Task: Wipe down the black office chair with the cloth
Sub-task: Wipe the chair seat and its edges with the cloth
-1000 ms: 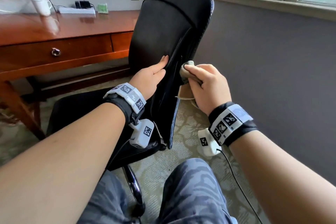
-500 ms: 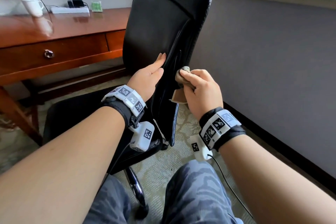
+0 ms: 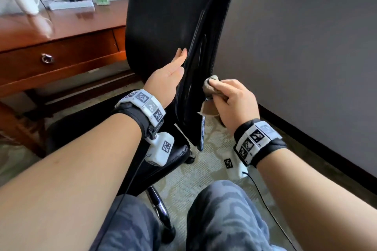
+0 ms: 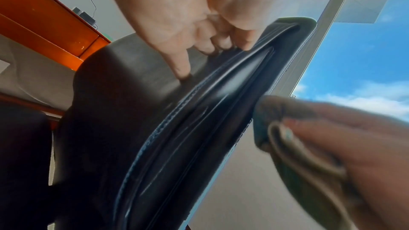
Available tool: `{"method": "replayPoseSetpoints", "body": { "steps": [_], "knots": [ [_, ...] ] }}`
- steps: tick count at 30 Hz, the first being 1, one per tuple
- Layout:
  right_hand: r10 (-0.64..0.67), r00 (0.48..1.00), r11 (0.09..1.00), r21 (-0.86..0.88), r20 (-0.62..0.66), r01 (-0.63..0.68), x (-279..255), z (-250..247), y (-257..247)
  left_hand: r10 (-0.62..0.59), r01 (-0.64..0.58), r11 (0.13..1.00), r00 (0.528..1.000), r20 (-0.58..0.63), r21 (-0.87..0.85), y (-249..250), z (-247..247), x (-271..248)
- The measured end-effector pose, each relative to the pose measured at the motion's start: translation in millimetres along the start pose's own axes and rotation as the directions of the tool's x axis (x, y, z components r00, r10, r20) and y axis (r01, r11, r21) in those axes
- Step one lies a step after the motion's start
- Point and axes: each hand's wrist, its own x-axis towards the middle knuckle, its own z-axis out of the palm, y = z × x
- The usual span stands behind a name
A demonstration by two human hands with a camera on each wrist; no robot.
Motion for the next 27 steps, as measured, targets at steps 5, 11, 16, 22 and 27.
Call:
{"method": "replayPoseSetpoints", "body": {
  "steps": [5, 11, 16, 22, 27],
  "knots": [
    [-0.056, 0.995, 0.998, -0.002, -0.079, 0.056, 18, 15, 0, 0.010, -0.010, 1.000, 1.000, -0.002, -0.008, -8, -1, 1],
    [-0.048, 0.996, 0.993, -0.105, 0.079, 0.056, 8, 29, 23, 0.009, -0.009, 1.000, 1.000, 0.002, -0.022, -20, 4, 9],
    [-0.082, 0.991, 0.996, 0.015, -0.103, 0.084, 46, 6, 6, 0.011, -0.010, 0.999, 1.000, 0.017, -0.038, -25, 4, 11],
    [-0.115, 0.993, 0.992, -0.047, -0.032, 0.113, 21, 24, 14, 0.023, -0.023, 0.998, 1.000, 0.000, -0.052, -24, 7, 8],
    [0.003, 0.916, 0.973, -0.214, 0.401, 0.091, -8, 33, 32, 0.025, -0.024, 0.999, 1.000, 0.010, -0.025, -20, 9, 7]
  ]
}}
